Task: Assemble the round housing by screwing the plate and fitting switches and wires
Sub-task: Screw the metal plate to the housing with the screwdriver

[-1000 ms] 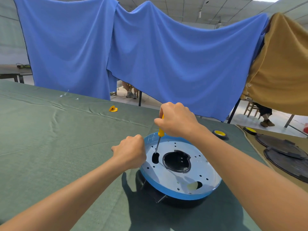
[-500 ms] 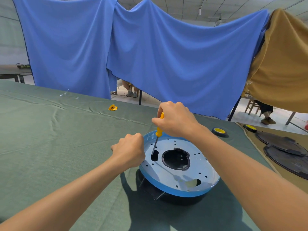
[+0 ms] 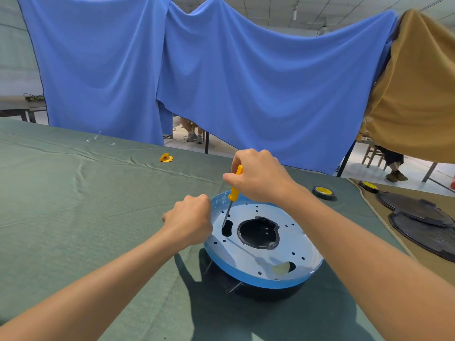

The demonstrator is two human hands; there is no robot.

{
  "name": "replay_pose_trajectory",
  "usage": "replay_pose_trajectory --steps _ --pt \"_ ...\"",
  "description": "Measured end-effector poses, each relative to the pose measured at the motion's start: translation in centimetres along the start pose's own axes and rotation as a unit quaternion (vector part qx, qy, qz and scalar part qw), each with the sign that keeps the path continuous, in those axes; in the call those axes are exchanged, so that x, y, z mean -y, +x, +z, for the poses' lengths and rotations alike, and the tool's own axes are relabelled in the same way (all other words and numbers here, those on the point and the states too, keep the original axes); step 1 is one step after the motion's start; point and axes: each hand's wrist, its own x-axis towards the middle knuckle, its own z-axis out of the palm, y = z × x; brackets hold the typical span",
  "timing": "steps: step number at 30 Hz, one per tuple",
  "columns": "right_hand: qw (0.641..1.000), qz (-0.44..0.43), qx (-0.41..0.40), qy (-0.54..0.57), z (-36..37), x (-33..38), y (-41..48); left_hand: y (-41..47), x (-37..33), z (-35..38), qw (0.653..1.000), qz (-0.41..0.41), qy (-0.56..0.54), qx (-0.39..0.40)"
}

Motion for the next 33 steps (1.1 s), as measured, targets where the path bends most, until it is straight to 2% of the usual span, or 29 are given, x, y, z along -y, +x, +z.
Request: replay_pose_trajectory --steps 4,8,18,26,28,33 --pt "1.000 0.005 0.004 0.025 -0.1 0.1 0.0 0.2 0.1 -0.1 0.998 -0.019 -0.053 0.026" --pt "0.992 0.029 0.008 0.125 -0.2 0.0 0.0 0.4 0.9 -0.3 0.992 -0.024 -0.115 0.054" --pt "0.995 -0.045 0.020 0.081 0.3 0.5 -0.2 0.2 0.6 0.0 0.999 -0.015 -0.037 0.015" --pt "0.992 -0.066 0.042 0.095 0.6 0.6 -0.2 0.7 1.7 -0.5 0.983 -0.015 -0.166 0.074" --pt "0.992 -0.072 0.043 0.092 0.6 0.7 -0.2 0.6 2.0 -0.5 0.986 -0.004 -0.154 0.071" --pt "0.992 -0.086 0.034 0.085 0.5 0.9 0.0 0.5 1.0 -0.3 1.000 0.007 -0.019 0.021"
